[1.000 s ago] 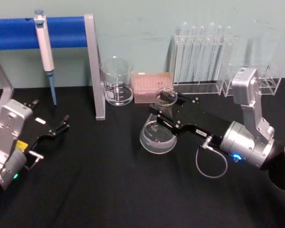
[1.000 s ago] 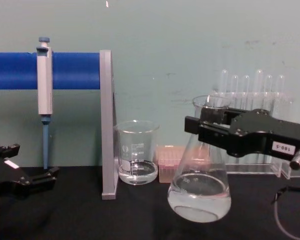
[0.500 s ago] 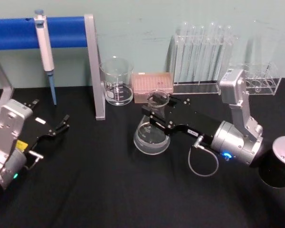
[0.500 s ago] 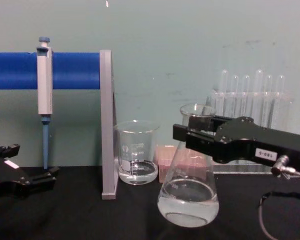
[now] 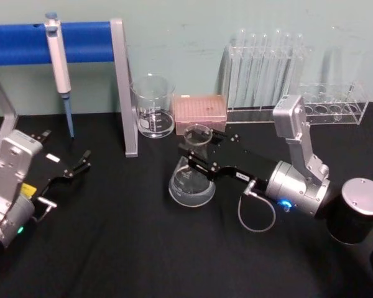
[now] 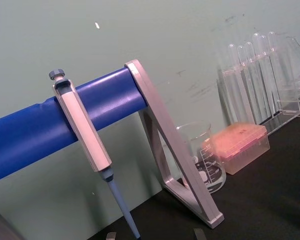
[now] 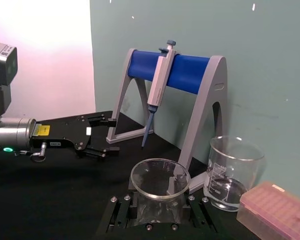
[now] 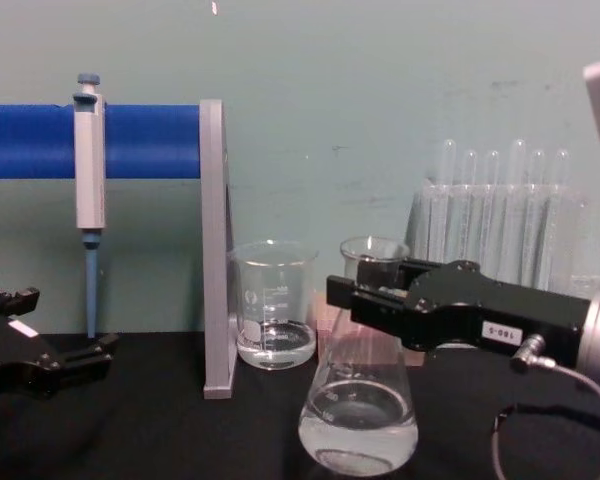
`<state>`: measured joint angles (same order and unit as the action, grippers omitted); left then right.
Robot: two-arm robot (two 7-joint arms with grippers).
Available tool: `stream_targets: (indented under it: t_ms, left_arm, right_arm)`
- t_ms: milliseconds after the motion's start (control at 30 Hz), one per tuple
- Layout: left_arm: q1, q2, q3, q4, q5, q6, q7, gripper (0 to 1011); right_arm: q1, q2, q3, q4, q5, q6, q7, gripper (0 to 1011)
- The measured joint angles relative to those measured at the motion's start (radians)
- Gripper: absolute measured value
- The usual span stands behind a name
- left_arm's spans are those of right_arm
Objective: Grasp the erlenmeyer flask with one hand, shake it three times, then place it back.
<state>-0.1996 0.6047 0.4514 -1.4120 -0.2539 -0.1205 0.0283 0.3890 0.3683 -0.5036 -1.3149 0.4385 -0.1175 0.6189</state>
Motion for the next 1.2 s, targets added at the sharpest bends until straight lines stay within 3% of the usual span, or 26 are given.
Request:
stream_targets:
  t_ms: [367,1200]
  left_arm:
    - [0.0,0.0,0.0,0.0,0.0,0.0,0.0,1001]
    - [0.0,0.0,0.0,0.0,0.0,0.0,0.0,1001]
  right_arm:
    - [0.022,-0.02,-0.016,0.064,-0.007,-0.008,0.013,450]
    - [0.044,-0.039,-0.033,0.126,-0.033,0.009,0.016,450]
